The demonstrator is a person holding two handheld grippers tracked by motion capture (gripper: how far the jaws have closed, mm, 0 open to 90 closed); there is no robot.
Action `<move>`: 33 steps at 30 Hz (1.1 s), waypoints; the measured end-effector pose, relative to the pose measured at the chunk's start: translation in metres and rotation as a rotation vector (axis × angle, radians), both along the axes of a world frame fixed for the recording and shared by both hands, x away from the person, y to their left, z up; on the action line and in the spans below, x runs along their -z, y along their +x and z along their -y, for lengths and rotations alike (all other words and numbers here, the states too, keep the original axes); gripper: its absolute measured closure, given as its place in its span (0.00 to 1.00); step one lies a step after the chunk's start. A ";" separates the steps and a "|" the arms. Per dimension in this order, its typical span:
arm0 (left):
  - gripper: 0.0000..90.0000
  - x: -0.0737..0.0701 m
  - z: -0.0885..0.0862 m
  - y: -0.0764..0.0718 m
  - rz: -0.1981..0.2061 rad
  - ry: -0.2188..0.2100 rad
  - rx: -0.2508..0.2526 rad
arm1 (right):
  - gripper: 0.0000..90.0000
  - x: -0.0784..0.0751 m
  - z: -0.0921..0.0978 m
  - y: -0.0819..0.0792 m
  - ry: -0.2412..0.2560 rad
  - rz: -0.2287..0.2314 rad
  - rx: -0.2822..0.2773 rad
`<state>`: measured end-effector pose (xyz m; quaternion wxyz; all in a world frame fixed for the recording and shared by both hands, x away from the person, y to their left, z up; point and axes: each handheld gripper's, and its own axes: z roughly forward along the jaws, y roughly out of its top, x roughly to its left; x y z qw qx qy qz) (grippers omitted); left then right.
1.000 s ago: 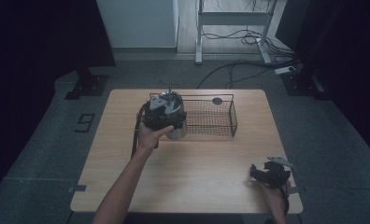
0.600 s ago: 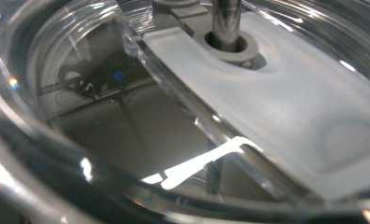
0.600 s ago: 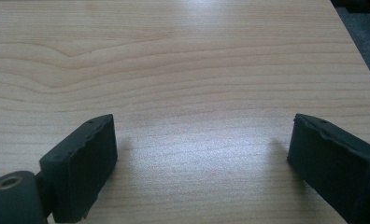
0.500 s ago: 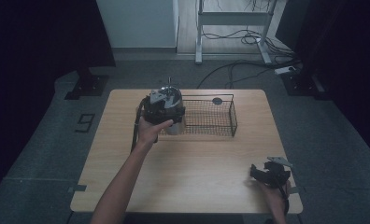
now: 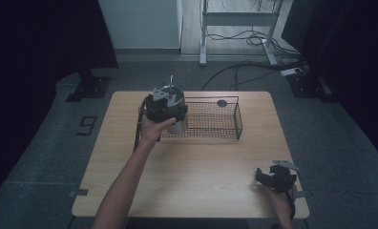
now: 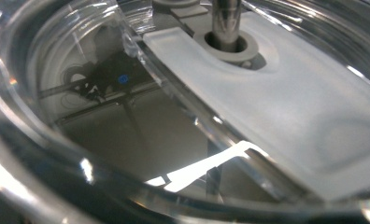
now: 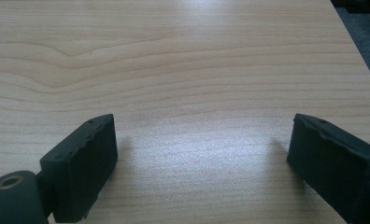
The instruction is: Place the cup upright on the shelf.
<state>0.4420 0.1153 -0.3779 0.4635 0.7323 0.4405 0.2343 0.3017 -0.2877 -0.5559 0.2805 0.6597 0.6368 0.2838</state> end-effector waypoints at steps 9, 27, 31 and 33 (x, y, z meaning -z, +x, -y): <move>0.04 0.004 0.000 0.014 -0.018 -0.011 -0.011 | 0.09 0.000 0.000 0.000 0.000 -0.001 0.000; 0.04 0.011 0.008 0.050 -0.039 0.021 -0.058 | 0.09 0.000 0.000 0.000 -0.001 -0.001 -0.001; 0.04 0.015 0.006 0.057 -0.049 0.021 -0.076 | 0.09 0.000 0.000 0.000 -0.001 -0.001 -0.002; 0.04 0.015 0.005 0.058 -0.049 0.024 -0.081 | 0.09 0.000 0.000 0.000 -0.001 -0.001 -0.002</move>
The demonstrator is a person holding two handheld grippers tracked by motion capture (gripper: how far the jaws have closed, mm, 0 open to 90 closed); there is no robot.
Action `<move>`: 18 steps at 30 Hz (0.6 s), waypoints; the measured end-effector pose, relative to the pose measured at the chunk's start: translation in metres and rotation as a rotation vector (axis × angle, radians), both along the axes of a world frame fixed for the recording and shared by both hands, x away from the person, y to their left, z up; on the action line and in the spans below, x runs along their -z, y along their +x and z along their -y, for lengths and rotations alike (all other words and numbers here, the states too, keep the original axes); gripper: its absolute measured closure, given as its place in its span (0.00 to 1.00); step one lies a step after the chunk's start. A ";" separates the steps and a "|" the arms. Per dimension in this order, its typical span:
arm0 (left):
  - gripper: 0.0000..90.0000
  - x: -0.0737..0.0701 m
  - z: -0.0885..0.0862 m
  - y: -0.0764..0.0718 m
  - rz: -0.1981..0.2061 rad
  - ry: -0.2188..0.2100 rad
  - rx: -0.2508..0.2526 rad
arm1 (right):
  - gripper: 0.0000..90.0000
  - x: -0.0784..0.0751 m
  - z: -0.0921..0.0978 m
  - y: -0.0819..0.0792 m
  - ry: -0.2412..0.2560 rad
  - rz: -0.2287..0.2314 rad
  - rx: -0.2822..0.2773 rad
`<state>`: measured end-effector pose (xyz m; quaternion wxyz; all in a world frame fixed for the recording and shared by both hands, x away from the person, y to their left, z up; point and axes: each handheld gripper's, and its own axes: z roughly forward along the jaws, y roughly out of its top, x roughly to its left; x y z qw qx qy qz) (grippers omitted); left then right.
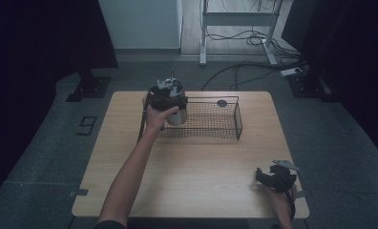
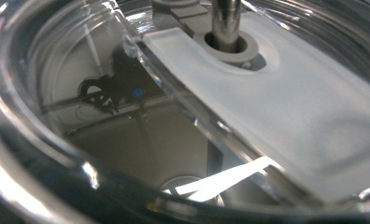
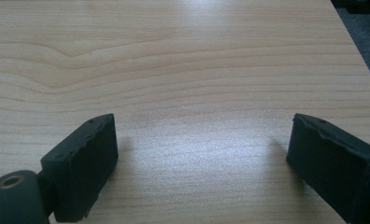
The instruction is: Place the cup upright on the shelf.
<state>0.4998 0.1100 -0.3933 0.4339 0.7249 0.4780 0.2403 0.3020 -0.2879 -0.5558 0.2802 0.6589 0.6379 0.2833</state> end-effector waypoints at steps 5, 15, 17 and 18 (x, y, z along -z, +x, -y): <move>0.04 0.005 0.000 0.005 0.001 -0.002 -0.017 | 0.10 0.000 0.000 0.000 0.000 0.001 0.002; 0.04 0.017 0.002 0.013 -0.018 0.021 -0.046 | 0.10 0.000 0.000 0.000 -0.001 0.003 0.003; 0.04 0.020 0.002 0.015 -0.021 0.023 -0.054 | 0.10 0.000 0.000 0.000 0.001 0.003 0.004; 0.04 0.021 0.002 0.016 -0.024 0.024 -0.057 | 0.10 0.000 0.000 0.000 0.001 0.003 0.004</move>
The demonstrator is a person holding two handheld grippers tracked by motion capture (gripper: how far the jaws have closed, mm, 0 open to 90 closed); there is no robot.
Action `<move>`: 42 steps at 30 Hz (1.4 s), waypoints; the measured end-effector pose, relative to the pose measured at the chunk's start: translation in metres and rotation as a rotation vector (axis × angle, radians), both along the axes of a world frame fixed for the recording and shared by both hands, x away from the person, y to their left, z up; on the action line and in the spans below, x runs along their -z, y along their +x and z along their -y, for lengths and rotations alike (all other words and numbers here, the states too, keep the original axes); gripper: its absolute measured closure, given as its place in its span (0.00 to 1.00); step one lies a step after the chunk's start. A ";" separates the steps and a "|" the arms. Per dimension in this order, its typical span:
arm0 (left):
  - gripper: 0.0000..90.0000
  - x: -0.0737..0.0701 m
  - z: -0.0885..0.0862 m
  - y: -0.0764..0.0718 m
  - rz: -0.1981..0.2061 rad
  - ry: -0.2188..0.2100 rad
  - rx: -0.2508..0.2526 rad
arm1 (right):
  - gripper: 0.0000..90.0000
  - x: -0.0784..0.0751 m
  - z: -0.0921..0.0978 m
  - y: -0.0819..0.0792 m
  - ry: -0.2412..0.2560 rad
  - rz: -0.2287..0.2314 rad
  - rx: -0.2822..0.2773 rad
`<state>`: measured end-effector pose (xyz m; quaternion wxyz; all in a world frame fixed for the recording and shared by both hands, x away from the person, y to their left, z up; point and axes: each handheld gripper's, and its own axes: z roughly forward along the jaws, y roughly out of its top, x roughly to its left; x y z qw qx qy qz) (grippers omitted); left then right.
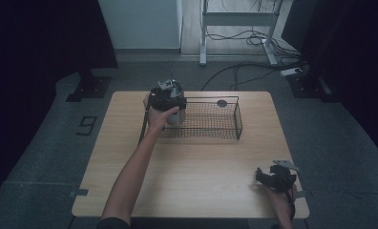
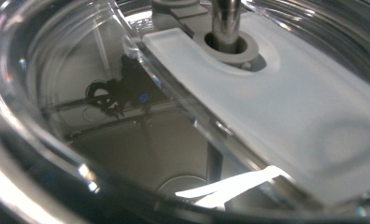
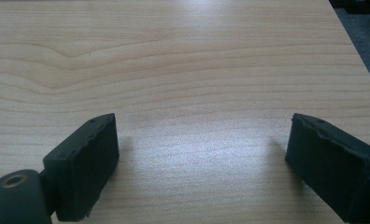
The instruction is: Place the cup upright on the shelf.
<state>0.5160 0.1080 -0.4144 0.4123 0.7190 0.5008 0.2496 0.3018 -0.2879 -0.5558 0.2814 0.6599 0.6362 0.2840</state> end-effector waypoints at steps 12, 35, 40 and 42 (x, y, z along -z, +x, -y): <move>0.04 0.018 0.001 0.006 -0.029 0.014 -0.012 | 0.10 0.000 0.000 0.000 0.000 0.000 -0.001; 0.04 0.054 0.006 0.003 -0.058 0.042 -0.036 | 0.11 0.000 0.000 -0.001 -0.001 0.003 -0.001; 0.04 0.058 0.005 -0.001 -0.037 0.045 -0.029 | 0.12 0.000 0.000 -0.001 -0.001 0.003 -0.002; 0.04 0.059 0.006 -0.003 -0.026 0.056 -0.017 | 0.12 0.000 0.000 -0.001 -0.002 0.003 -0.002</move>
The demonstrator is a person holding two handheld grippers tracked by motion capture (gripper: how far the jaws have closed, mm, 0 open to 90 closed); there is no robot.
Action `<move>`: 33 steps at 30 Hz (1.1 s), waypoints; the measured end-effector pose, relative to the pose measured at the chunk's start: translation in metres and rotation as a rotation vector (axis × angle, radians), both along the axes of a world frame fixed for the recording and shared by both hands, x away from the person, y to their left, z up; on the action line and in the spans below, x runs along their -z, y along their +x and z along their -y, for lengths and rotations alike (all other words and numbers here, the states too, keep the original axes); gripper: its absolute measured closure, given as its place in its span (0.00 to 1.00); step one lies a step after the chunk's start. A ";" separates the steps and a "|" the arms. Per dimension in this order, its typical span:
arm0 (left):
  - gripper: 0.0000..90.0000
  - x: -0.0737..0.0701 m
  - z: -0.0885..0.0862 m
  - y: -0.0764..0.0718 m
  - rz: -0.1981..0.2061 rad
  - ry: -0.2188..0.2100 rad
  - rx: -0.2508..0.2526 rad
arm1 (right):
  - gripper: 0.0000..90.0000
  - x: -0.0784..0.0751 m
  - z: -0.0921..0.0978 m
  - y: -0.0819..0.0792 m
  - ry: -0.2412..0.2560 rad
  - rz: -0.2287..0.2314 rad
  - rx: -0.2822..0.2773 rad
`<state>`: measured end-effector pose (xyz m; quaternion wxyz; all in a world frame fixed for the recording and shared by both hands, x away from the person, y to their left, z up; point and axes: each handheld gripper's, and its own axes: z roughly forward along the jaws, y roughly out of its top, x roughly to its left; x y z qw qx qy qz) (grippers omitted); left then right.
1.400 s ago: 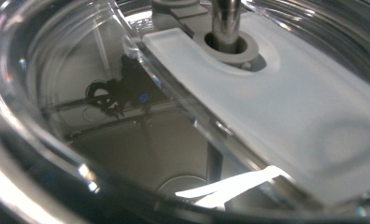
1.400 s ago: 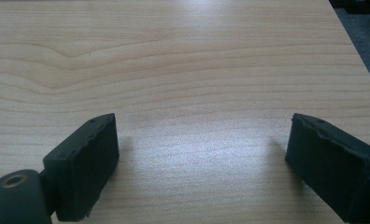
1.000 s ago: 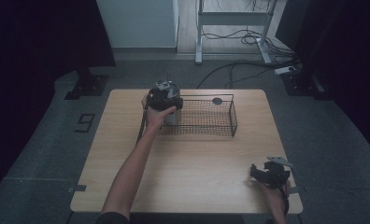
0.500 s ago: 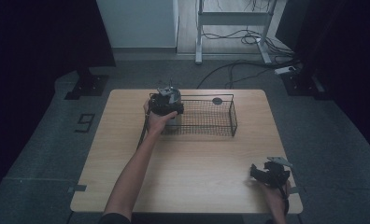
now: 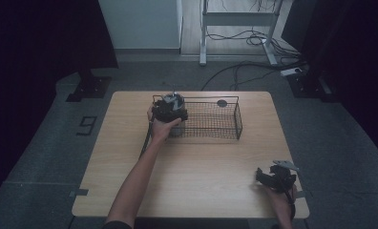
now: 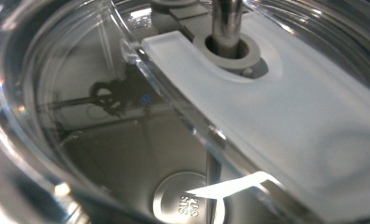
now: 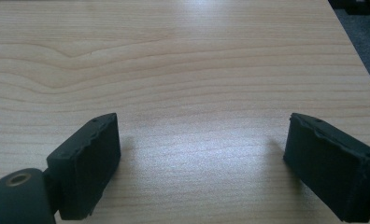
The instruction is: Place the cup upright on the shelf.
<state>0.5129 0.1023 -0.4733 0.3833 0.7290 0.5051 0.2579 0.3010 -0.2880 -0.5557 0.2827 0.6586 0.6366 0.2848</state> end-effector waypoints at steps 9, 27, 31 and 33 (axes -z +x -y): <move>0.00 -0.001 0.001 -0.006 0.007 0.011 0.001 | 0.12 0.000 0.000 0.000 -0.001 0.002 -0.003; 0.00 -0.034 -0.018 -0.051 0.106 -0.022 0.018 | 0.12 0.000 0.000 0.000 -0.001 0.001 -0.003; 0.00 -0.040 -0.025 -0.065 0.083 -0.047 0.066 | 0.12 0.000 0.000 -0.001 -0.001 0.000 -0.002; 0.00 -0.042 -0.030 -0.074 0.078 -0.046 0.077 | 0.12 0.000 0.000 0.000 0.000 0.000 -0.001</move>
